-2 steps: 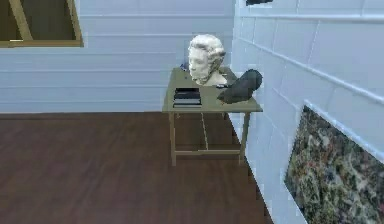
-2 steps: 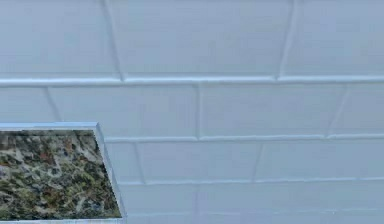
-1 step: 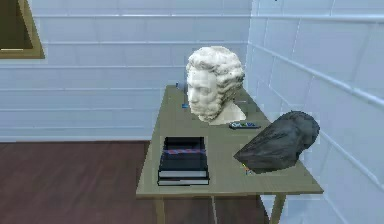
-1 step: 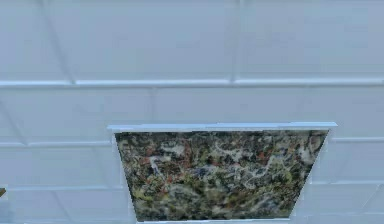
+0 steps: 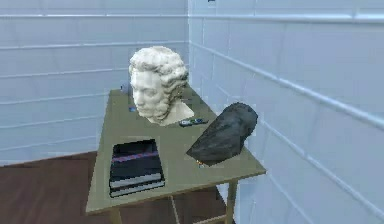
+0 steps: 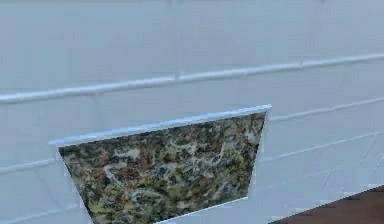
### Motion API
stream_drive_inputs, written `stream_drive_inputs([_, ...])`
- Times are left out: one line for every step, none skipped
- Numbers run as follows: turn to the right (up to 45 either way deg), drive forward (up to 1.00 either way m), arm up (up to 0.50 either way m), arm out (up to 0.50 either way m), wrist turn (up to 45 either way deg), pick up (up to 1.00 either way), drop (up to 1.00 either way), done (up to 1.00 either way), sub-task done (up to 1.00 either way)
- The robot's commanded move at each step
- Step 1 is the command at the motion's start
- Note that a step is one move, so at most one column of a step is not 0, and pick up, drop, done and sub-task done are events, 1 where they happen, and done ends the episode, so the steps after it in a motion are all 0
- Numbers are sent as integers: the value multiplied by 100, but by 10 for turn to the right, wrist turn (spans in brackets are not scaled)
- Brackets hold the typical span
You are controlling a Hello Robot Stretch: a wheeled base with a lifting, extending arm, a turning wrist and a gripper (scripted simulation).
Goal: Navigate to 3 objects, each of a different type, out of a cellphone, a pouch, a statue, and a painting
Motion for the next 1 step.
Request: stream_drive_inputs([0, 0, 0, 0, 0, 0, 0, 0, 100])
